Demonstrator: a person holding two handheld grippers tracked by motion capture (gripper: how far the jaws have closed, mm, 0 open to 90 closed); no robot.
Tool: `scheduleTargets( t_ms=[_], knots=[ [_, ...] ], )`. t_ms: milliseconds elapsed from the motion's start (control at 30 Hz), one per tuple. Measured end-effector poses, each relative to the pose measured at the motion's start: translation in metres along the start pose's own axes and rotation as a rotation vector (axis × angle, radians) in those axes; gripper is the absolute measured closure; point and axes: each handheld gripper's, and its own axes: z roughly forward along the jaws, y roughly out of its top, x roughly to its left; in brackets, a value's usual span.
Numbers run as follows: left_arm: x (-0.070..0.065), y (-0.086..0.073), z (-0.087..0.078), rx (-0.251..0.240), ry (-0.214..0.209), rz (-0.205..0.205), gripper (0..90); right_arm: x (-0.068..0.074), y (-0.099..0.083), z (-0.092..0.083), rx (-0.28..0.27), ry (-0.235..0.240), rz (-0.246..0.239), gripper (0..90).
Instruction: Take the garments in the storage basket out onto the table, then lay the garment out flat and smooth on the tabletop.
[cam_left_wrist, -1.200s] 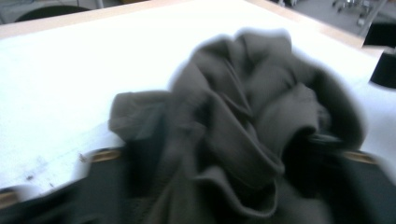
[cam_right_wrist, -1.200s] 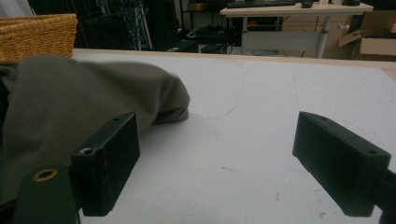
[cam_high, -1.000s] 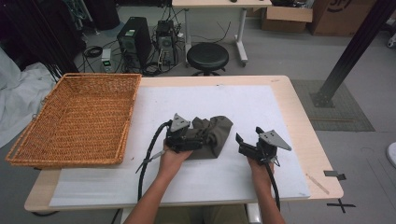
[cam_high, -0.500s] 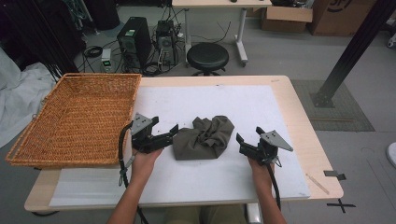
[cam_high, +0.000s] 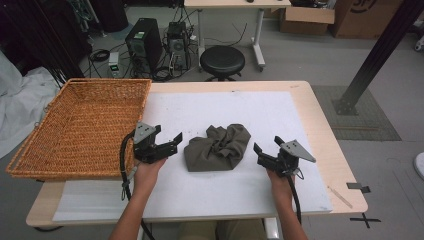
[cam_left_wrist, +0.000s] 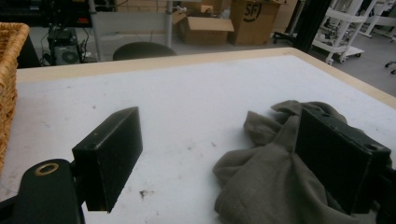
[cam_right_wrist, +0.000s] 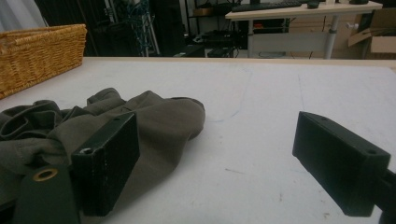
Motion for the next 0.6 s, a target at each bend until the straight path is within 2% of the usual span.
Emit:
scheduleTargets(
  t_ms=[167,267,333,367,400,433,467,500,533,567,600],
  knots=[
    [-0.005,0.002,0.007,0.005,-0.016,0.005,16.1,-0.002,0.003,-0.013,0.014,0.018,-0.004,15.3],
    [-0.010,0.002,0.013,0.012,-0.022,0.015,16.2,0.003,0.011,-0.014,0.077,0.086,0.021,30.4],
    [-0.014,0.003,0.018,0.015,-0.038,0.016,16.6,0.013,0.015,-0.009,0.111,0.155,0.041,35.1],
    [-0.014,0.003,0.018,0.015,-0.038,0.016,16.9,0.013,0.015,-0.009,0.111,0.155,0.041,35.1],
    [-0.017,0.003,0.021,0.016,-0.046,0.012,17.4,0.028,0.018,0.000,0.150,0.208,0.031,36.5],
    [-0.017,0.003,0.021,0.016,-0.046,0.012,18.0,0.028,0.018,0.000,0.150,0.208,0.031,36.5],
    [-0.018,0.003,0.022,0.017,-0.051,0.009,18.5,0.045,0.017,0.013,0.179,0.250,0.007,38.6],
    [-0.020,0.002,0.023,0.019,-0.057,0.006,18.8,0.054,0.015,0.020,0.195,0.264,-0.014,43.0],
    [-0.021,0.002,0.025,0.022,-0.062,0.007,19.3,0.061,0.013,0.028,0.225,0.272,-0.043,52.0],
    [-0.024,0.002,0.027,0.028,-0.070,0.012,19.9,0.067,0.010,0.036,0.265,0.259,-0.075,58.8],
    [-0.025,0.002,0.028,0.032,-0.072,0.012,20.1,0.070,0.008,0.042,0.295,0.242,-0.083,63.7]
  ],
)
